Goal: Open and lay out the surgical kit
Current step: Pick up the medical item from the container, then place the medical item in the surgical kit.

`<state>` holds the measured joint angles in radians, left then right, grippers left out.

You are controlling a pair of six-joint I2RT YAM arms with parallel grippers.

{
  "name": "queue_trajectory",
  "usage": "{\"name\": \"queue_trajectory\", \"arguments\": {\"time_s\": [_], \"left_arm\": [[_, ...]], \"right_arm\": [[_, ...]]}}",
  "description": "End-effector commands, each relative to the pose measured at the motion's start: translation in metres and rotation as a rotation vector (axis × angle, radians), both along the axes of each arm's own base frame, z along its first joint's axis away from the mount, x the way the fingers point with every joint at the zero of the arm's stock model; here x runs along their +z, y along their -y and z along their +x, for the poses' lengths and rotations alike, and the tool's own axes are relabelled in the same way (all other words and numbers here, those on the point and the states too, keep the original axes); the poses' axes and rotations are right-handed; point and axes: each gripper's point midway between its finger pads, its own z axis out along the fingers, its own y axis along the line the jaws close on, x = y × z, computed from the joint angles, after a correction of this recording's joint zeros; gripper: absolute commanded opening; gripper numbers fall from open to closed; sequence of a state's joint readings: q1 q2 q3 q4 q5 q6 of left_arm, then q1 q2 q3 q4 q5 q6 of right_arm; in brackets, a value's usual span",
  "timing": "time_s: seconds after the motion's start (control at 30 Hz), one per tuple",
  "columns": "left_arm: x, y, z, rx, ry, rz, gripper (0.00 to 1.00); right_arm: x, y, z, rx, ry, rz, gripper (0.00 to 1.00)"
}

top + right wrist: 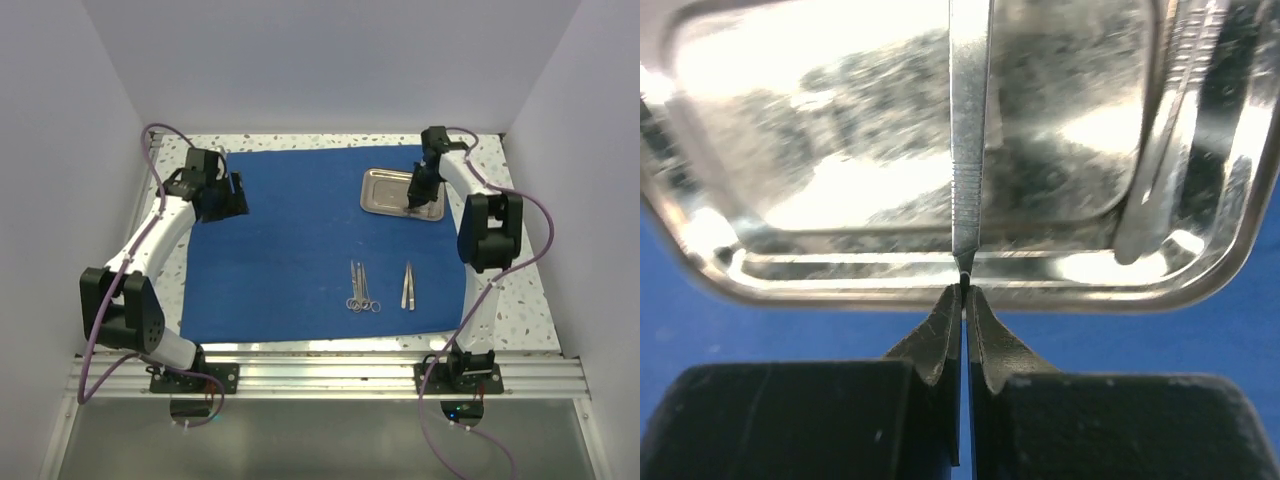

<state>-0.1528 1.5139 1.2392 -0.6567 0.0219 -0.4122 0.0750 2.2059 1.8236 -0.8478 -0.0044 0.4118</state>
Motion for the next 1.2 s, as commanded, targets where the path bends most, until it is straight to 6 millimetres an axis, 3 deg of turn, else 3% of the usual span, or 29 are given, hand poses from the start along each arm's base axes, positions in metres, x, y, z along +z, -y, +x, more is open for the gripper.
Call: {"name": "queue_trajectory", "arguments": {"time_s": [0.0,0.2,0.4,0.43,0.5,0.53,0.6,0.8,1.0,1.17], "left_arm": [[0.028,0.007,0.007,-0.003,0.108,-0.043,0.72],[0.035,0.012,0.007,-0.022,0.149,-0.073,0.72],[0.031,0.016,0.004,-0.034,0.179,-0.098,0.72],[0.031,0.016,0.003,-0.038,0.184,-0.100,0.72],[0.029,0.017,0.003,-0.043,0.189,-0.104,0.72],[0.029,0.017,0.003,-0.048,0.191,-0.102,0.72],[0.030,0.017,0.004,-0.053,0.200,-0.099,0.72],[0.032,0.015,0.005,-0.070,0.219,-0.088,0.73],[0.032,0.018,0.002,-0.092,0.221,-0.101,0.73],[0.034,0.018,-0.003,-0.091,0.228,-0.103,0.73]], "right_arm": [[0.079,-0.032,0.004,0.063,0.151,0.097,0.00],[0.112,-0.080,-0.029,0.138,0.177,0.148,0.00],[0.130,-0.166,-0.085,0.289,0.156,0.229,0.00],[0.129,-0.190,-0.100,0.344,0.146,0.250,0.00],[0.120,-0.211,-0.124,0.366,0.109,0.271,0.00],[0.124,-0.233,-0.139,0.394,0.114,0.308,0.00],[0.112,-0.256,-0.168,0.434,0.078,0.332,0.00],[0.095,-0.307,-0.221,0.475,0.015,0.406,0.00],[0.072,-0.355,-0.253,0.509,-0.069,0.421,0.00],[0.063,-0.372,-0.262,0.430,-0.131,0.424,0.00]]}}
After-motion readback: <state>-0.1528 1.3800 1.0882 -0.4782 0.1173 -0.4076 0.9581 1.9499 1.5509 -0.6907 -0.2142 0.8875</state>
